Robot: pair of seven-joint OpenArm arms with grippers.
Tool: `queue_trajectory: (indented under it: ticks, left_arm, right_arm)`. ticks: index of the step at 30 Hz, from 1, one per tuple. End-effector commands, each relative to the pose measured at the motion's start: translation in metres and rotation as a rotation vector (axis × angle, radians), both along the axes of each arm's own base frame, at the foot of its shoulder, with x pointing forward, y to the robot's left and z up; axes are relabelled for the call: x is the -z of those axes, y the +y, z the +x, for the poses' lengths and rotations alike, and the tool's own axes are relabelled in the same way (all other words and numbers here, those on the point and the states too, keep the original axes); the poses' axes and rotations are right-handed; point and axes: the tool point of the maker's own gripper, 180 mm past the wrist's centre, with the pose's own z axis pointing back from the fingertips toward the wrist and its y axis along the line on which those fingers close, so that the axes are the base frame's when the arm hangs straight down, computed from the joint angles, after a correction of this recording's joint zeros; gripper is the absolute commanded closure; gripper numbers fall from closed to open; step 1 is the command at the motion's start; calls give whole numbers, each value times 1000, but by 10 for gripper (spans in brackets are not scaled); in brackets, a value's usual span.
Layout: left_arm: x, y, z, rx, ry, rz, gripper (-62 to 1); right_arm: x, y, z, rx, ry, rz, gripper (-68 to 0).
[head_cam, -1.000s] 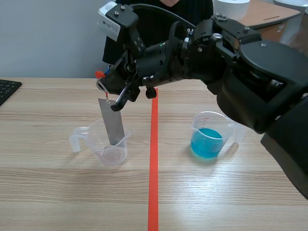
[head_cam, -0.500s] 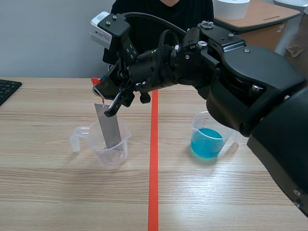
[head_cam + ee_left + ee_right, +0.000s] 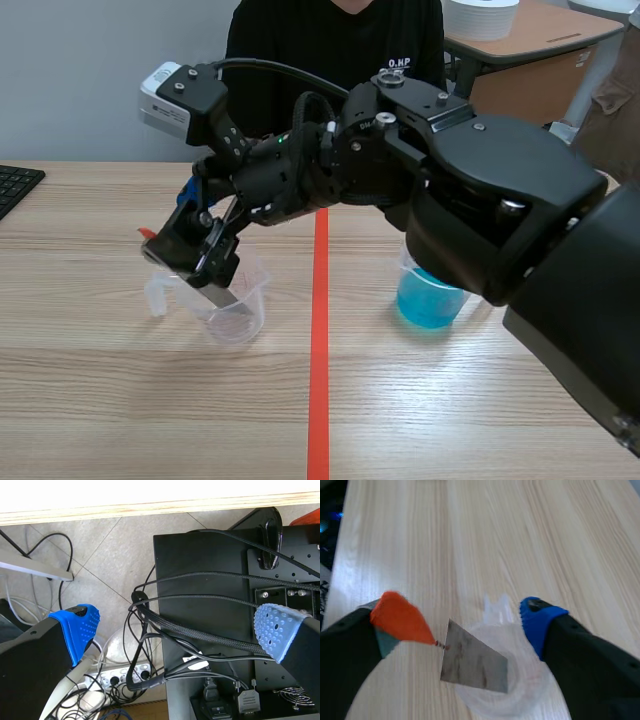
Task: Do the redox reaction experiment.
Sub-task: 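Return to the home posture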
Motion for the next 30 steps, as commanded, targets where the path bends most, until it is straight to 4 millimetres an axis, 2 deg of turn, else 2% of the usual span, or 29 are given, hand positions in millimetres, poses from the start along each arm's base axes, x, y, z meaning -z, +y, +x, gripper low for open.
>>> queue_trajectory:
  ticks: [1,3,5,14,20,26,30]
  left_arm:
    - [-4,2,6,-1,-25,2,-623]
    - [-4,2,6,-1,-24,2,-623]
    - [-4,2,5,0,-24,2,-623]
    - [-4,2,5,0,-24,2,-623]
    - [-4,1,5,0,-24,0,-623]
    - [-4,1,7,0,-27,-1,-623]
    - [-3,1,4,2,-12,1,-623]
  right_arm:
    - [-22,7,0,-23,-12,64,-540]
    - [-28,12,-6,-39,28,108,-615]
    - [-34,16,-12,-55,55,140,-646]
    - [-44,21,-21,-80,75,183,-647]
    - [-63,21,-21,-82,90,250,-669]
    - [-90,5,-7,-37,19,302,-669]
    - [-93,-16,0,8,-29,282,-669]
